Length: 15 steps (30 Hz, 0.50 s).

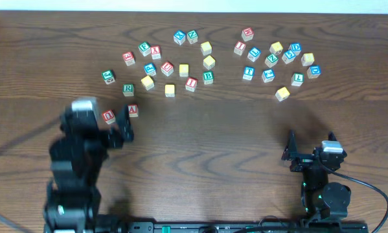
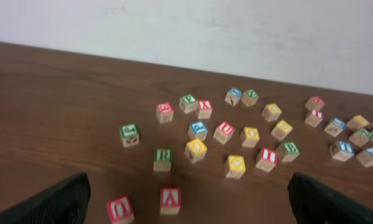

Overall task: Spell out ROBOT
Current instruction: 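Move the left gripper forward over the green R block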

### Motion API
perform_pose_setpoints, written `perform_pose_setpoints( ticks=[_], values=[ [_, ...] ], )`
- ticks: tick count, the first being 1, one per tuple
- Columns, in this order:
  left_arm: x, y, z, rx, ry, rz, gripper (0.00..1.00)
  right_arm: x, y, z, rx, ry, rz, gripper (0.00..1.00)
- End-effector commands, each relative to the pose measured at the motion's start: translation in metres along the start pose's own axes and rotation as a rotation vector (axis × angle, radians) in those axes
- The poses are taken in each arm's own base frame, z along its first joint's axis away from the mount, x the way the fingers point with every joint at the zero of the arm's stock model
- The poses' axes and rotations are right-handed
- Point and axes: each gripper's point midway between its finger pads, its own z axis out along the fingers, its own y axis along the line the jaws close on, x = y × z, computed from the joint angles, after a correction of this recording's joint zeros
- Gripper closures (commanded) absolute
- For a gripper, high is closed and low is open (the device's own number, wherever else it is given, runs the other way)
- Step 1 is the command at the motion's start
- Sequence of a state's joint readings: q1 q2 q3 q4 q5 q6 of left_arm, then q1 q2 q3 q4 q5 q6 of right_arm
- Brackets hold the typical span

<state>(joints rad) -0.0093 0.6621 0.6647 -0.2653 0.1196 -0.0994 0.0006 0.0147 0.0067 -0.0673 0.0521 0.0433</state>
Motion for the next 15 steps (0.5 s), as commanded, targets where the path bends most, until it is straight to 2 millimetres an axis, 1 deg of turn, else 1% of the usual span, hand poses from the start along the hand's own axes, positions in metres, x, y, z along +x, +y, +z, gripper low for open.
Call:
perform_pose_setpoints(
  ticks=[1, 2, 5, 6, 8, 11, 15],
  values=[
    [-0.044, -0.008, 0.015, 0.005, 0.03, 0.014, 0.0, 0.0, -0.001, 0.0, 0.008, -0.001, 0.012, 0.01],
    [-0.056, -0.011, 0.02, 0.011, 0.054, 0.019, 0.0, 0.0, -0.002, 0.0, 0.009, -0.001, 0.012, 0.01],
    [-0.08, -0.016, 0.027, 0.01, 0.126, 0.025, 0.0, 0.0, -0.002, 0.0, 0.009, -0.001, 0.011, 0.01],
    [-0.085, -0.016, 0.028, 0.005, 0.149, 0.023, 0.0, 0.0, -0.002, 0.0, 0.009, -0.002, 0.012, 0.01],
    [-0.091, -0.018, 0.025, -0.005, 0.217, 0.021, 0.0, 0.0, -0.002, 0.0, 0.009, -0.001, 0.012, 0.01],
    [-0.097, -0.019, 0.015, -0.015, 0.295, 0.021, 0.0, 0.0, -0.001, 0.0, 0.008, -0.001, 0.012, 0.01],
    [-0.121, -0.024, 0.003, -0.011, 0.268, 0.035, 0.0, 0.0, -0.002, 0.0, 0.009, -0.001, 0.011, 0.01]
  ],
)
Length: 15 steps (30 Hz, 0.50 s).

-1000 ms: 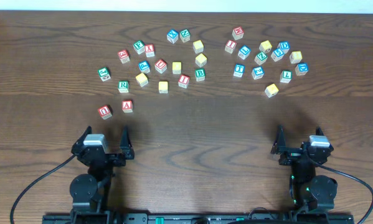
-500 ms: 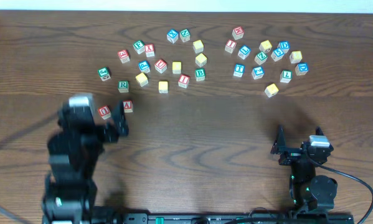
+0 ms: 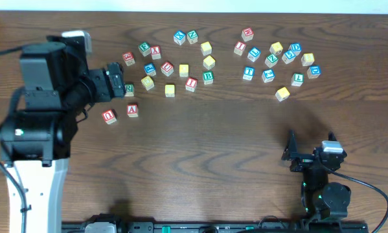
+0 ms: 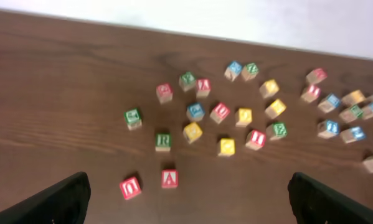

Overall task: Spell out ROBOT
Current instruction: 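Move the left gripper forward over the green R block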

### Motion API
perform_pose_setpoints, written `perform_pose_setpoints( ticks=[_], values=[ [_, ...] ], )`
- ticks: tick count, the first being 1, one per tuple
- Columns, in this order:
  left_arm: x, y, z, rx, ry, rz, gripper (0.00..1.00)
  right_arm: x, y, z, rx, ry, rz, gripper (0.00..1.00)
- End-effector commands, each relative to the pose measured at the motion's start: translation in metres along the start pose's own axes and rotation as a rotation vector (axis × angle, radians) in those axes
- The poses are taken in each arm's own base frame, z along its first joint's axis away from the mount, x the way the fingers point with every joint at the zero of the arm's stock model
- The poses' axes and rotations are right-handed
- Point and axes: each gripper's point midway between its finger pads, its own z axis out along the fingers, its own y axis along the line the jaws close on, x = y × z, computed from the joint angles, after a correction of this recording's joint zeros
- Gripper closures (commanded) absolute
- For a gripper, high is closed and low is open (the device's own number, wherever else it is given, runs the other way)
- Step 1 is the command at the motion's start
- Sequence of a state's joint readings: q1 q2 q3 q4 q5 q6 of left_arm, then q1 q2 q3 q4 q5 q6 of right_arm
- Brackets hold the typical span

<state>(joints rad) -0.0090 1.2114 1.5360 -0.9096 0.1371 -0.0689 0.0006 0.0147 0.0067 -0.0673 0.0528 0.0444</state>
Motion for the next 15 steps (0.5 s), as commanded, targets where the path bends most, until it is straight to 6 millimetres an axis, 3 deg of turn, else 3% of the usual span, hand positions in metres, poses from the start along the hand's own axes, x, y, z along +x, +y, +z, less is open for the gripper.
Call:
perform_pose_setpoints(
  ticks=[1, 4, 10, 15],
  values=[
    [-0.025, -0.006, -0.02, 0.018, -0.071, 0.035, 0.0, 0.0, -0.001, 0.0, 0.008, -0.001, 0.011, 0.01],
    [-0.028, -0.006, -0.02, 0.017, -0.067, 0.035, 0.0, 0.0, -0.001, 0.0, 0.008, -0.002, 0.011, 0.01],
    [-0.009, -0.002, 0.005, 0.005, 0.052, 0.057, 0.0, 0.0, -0.001, 0.0, 0.008, -0.001, 0.01, 0.01],
    [0.0, 0.0, 0.007, -0.001, 0.093, 0.034, 0.0, 0.0, -0.001, 0.0, 0.008, -0.001, 0.011, 0.01]
  ],
)
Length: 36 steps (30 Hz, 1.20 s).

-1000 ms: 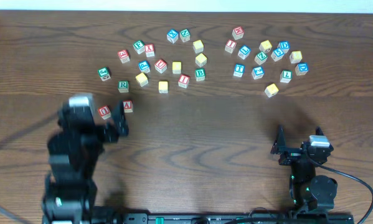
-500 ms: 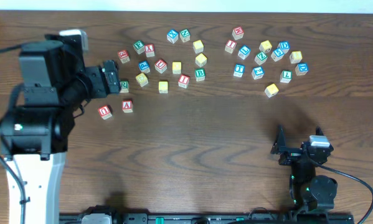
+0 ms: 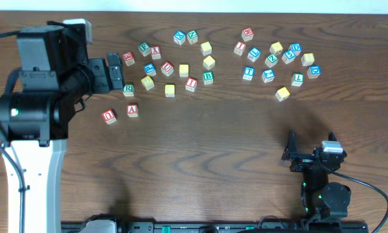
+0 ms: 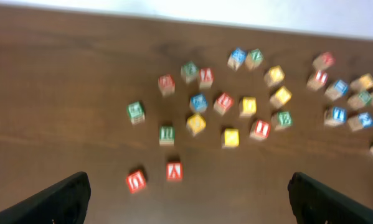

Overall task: Spell out ROBOT
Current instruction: 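Move the left gripper forward over the green R block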

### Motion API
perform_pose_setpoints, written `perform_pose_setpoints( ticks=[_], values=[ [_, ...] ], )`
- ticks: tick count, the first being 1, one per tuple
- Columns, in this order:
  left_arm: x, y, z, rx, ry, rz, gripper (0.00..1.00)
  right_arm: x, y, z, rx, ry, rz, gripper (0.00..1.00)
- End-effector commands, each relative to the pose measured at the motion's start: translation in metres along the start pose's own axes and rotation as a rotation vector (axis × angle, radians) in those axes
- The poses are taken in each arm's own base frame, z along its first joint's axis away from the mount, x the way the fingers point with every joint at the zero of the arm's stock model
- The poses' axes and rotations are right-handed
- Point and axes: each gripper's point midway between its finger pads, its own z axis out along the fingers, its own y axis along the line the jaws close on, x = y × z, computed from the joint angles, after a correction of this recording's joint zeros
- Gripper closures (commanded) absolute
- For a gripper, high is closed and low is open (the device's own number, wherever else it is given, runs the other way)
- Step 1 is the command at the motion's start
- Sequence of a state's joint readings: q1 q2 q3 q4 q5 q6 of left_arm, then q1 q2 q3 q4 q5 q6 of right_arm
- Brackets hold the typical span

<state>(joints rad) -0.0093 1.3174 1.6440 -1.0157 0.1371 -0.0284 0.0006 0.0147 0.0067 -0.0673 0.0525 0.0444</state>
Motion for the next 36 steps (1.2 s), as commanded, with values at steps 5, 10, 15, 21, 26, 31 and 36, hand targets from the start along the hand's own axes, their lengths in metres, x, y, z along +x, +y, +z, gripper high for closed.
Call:
perform_pose_setpoints(
  ticks=[5, 10, 15, 21, 26, 31, 36],
  values=[
    [0.0, 0.0, -0.004, 0.006, 0.0, 0.002, 0.0, 0.0, -0.001, 0.0, 0.008, -0.001, 0.011, 0.01],
    [0.005, 0.002, 0.01, -0.003, 0.044, -0.002, 0.0, 0.0, -0.001, 0.0, 0.008, -0.001, 0.011, 0.01],
    [0.013, 0.006, 0.037, -0.013, 0.122, -0.008, 0.05, 0.0, -0.001, 0.0, 0.008, -0.001, 0.01, 0.01],
    [0.027, 0.01, 0.075, -0.023, 0.228, -0.017, 0.05, 0.0, -0.001, 0.0, 0.008, -0.001, 0.011, 0.01],
    [0.039, 0.014, 0.101, -0.03, 0.302, -0.023, 0.05, 0.0, -0.001, 0.0, 0.008, -0.001, 0.011, 0.01],
    [0.046, 0.02, 0.117, -0.06, 0.341, -0.022, 0.05, 0.0, -0.001, 0.0, 0.008, -0.001, 0.011, 0.01],
    [0.051, 0.026, 0.126, -0.089, 0.36, -0.018, 0.07, 0.0, -0.001, 0.0, 0.008, -0.001, 0.011, 0.01]
  ],
)
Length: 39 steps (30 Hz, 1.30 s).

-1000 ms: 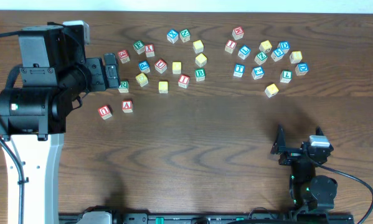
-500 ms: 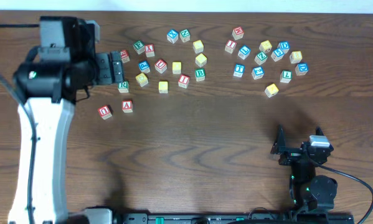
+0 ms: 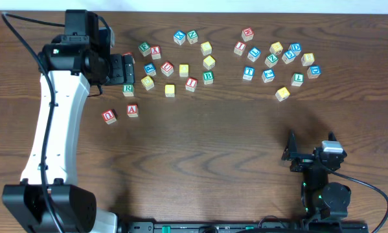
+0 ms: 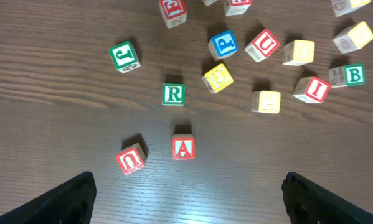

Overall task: Spell out ROBOT
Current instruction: 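Move the left gripper forward over the green R block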

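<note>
Lettered wooden blocks lie scattered across the far half of the brown table (image 3: 200, 149). The green R block (image 3: 128, 89) (image 4: 173, 94) sits at the cluster's left, with the red A (image 4: 183, 147) and red U (image 4: 131, 159) in front of it. The green B (image 3: 208, 77) (image 4: 354, 74) and a blue T (image 3: 248, 73) lie further right. My left gripper (image 3: 122, 68) (image 4: 187, 190) hovers open over the R's area, looking straight down, holding nothing. My right gripper (image 3: 308, 152) rests at the front right, far from the blocks.
A second group of blocks (image 3: 278, 61) lies at the back right. A green J block (image 4: 124, 56) sits left of the R. A yellow block (image 4: 266, 101) and a red I (image 4: 312, 89) lie right of it. The white wall borders the table's far edge.
My left gripper has shifted a little right and towards the R block. Its wrist view now looks straight down from closer. No block has moved and the right arm is still.
My left gripper was open near the front left, just in front of the U and A blocks. It then stood raised at the back left beside the cluster, and stayed there open. Now it hangs over the R's area. All blocks kept their places.
</note>
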### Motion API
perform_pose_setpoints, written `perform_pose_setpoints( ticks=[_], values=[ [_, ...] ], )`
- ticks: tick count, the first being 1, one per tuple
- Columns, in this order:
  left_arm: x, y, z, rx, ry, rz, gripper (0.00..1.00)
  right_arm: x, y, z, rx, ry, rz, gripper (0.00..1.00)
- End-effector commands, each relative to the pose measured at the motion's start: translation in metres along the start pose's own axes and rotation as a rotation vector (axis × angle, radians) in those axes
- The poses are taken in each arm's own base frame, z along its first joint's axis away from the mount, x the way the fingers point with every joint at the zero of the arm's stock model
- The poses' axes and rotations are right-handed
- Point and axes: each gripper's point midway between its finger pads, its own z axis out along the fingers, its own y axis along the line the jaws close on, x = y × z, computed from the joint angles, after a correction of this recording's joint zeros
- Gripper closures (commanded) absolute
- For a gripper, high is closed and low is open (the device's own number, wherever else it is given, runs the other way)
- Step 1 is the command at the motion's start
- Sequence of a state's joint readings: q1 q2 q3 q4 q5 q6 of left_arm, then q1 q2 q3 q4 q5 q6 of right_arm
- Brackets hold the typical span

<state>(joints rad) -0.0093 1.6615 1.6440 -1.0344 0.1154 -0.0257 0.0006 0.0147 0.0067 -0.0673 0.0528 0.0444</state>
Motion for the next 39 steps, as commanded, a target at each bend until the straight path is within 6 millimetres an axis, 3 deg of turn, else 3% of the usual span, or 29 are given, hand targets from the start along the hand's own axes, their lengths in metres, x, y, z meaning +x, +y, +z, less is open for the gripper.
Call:
perform_pose_setpoints(
  ticks=[1, 19, 33, 39],
  values=[
    [-0.002, 0.009, 0.005, -0.04, -0.001, 0.003, 0.07, 0.0, -0.001, 0.0, 0.008, -0.002, 0.011, 0.01],
    [0.025, 0.018, 0.059, -0.063, 0.032, 0.017, 0.1, 0.0, -0.001, 0.0, 0.008, -0.001, 0.011, 0.01],
    [0.04, 0.02, 0.083, -0.063, 0.065, 0.023, 0.1, 0.0, -0.001, 0.0, 0.008, -0.001, 0.01, 0.01],
    [0.051, 0.023, 0.108, -0.068, 0.137, 0.021, 0.1, 0.0, -0.001, 0.0, 0.008, -0.001, 0.011, 0.01]
  ],
)
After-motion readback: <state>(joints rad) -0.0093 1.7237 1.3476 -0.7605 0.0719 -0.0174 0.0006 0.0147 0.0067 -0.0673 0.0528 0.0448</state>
